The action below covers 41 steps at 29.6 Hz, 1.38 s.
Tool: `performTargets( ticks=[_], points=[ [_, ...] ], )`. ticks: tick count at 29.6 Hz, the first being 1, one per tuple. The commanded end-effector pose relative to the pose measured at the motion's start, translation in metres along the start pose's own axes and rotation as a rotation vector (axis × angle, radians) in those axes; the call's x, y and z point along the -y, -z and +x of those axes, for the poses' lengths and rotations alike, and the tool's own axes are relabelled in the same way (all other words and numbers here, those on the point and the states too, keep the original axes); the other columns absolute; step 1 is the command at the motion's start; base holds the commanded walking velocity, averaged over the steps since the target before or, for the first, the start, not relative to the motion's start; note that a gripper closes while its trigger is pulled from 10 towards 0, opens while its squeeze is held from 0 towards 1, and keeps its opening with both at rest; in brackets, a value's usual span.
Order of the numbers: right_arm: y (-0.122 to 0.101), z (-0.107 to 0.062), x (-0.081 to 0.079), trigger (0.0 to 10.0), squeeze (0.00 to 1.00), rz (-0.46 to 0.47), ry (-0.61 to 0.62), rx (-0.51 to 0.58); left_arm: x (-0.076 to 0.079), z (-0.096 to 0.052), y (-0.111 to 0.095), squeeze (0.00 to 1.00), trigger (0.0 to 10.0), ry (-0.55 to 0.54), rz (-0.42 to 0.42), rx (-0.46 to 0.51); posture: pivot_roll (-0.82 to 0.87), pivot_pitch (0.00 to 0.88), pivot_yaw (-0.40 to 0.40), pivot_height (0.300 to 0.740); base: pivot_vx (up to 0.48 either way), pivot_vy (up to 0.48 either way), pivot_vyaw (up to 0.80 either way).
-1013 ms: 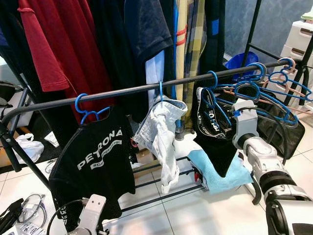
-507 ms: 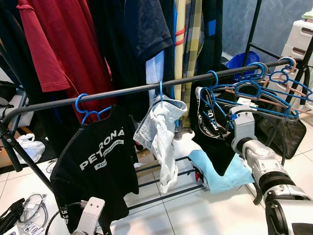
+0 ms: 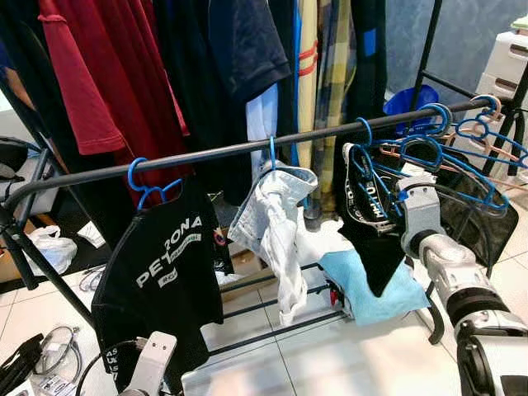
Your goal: Hang hanger
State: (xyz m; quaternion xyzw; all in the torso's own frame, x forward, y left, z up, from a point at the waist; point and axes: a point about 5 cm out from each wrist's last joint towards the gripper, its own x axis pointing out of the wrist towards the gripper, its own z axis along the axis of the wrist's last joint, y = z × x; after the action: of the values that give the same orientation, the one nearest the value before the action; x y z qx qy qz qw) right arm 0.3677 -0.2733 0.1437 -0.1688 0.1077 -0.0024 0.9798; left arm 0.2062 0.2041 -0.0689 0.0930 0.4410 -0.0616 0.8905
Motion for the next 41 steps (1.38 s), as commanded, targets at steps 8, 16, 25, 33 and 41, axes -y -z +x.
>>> performTargets(
  ticks=[8,16,25,33,41],
  points=[
    [-0.049,-0.005,0.014,0.0,0.00,-0.054,0.048,0.265,-0.002,0.001,-0.008,0.00,10.0,-0.084,-0.108,0.053,-0.05,0.000,0.087,0.740,0.000,0.000,0.00],
    [-0.057,-0.008,0.013,0.0,0.00,-0.058,0.032,0.312,0.002,0.003,-0.016,0.00,10.0,-0.101,-0.095,0.088,-0.07,0.000,0.087,0.740,0.000,0.000,0.00],
    [-0.046,-0.018,-0.003,0.0,0.00,-0.020,0.000,0.338,-0.004,0.004,-0.046,0.00,10.0,-0.137,-0.023,0.177,-0.09,0.000,0.103,0.740,-0.197,0.000,0.00],
    [-0.024,-0.025,-0.019,0.0,0.00,0.016,-0.014,0.299,-0.023,0.000,-0.090,0.00,10.0,-0.143,0.012,0.303,-0.09,0.000,0.110,0.740,-0.304,0.000,0.00],
    [-0.002,-0.030,-0.028,0.0,0.00,0.019,-0.015,0.212,-0.034,-0.003,-0.095,0.00,10.0,-0.167,0.018,0.315,-0.10,0.000,0.112,0.740,-0.298,0.000,0.00]
  ],
)
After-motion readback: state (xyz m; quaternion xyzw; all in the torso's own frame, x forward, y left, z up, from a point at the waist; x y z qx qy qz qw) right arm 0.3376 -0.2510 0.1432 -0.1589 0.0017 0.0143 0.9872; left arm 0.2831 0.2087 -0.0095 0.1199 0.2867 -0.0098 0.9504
